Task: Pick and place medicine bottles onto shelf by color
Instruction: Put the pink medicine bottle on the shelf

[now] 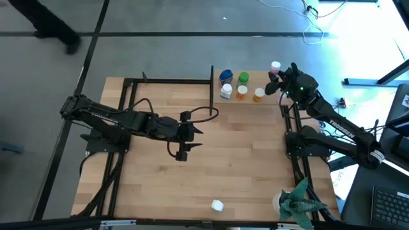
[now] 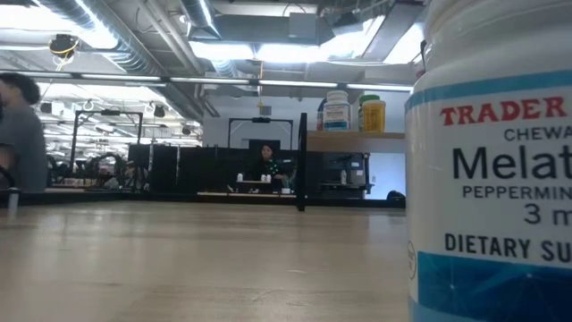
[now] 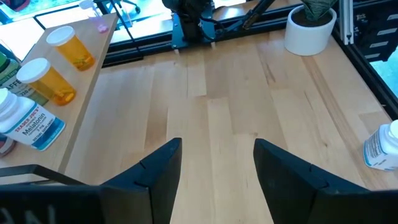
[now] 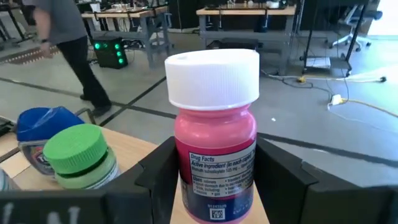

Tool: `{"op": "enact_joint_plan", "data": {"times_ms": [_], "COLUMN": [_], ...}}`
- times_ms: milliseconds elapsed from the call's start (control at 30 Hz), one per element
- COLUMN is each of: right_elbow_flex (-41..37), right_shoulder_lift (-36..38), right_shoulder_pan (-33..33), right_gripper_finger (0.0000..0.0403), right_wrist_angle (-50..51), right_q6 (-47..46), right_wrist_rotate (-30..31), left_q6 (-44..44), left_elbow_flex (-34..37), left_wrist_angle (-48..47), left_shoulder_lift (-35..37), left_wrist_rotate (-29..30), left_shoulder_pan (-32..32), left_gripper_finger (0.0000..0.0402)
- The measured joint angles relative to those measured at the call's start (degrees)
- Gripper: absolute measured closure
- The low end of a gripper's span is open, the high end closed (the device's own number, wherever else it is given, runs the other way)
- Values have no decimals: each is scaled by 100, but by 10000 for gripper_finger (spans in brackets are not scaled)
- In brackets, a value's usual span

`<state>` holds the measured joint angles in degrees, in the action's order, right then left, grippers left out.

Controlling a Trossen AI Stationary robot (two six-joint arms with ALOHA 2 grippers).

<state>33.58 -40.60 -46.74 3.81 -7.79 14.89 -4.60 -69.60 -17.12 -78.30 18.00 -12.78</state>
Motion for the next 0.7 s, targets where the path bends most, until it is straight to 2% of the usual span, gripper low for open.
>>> {"op": "enact_joint_plan", "data": {"times_ms": [100, 300, 567, 700], "right_elbow_flex": [-102, -218, -218, -215], "right_shoulder_lift": [11, 17, 20, 48], "right_shoulder_pan": [2, 2, 2, 7], "right_gripper_finger": [218, 218, 218, 218], "right_wrist_angle": [-81, -92, -100, -146], "right_q6": [-168, -242, -239, 70], "right_wrist_rotate": [68, 597, 605, 604], "left_q6": [0, 0, 3, 4], "left_elbow_flex": [0, 0, 0, 0], "left_wrist_angle": [0, 0, 0, 0], "left_shoulder_lift": [0, 0, 0, 0], "left_wrist_rotate": [-2, 4, 0, 0], "left_shoulder_pan": [7, 59, 169, 215], "left_gripper_finger": [208, 208, 208, 208]}}
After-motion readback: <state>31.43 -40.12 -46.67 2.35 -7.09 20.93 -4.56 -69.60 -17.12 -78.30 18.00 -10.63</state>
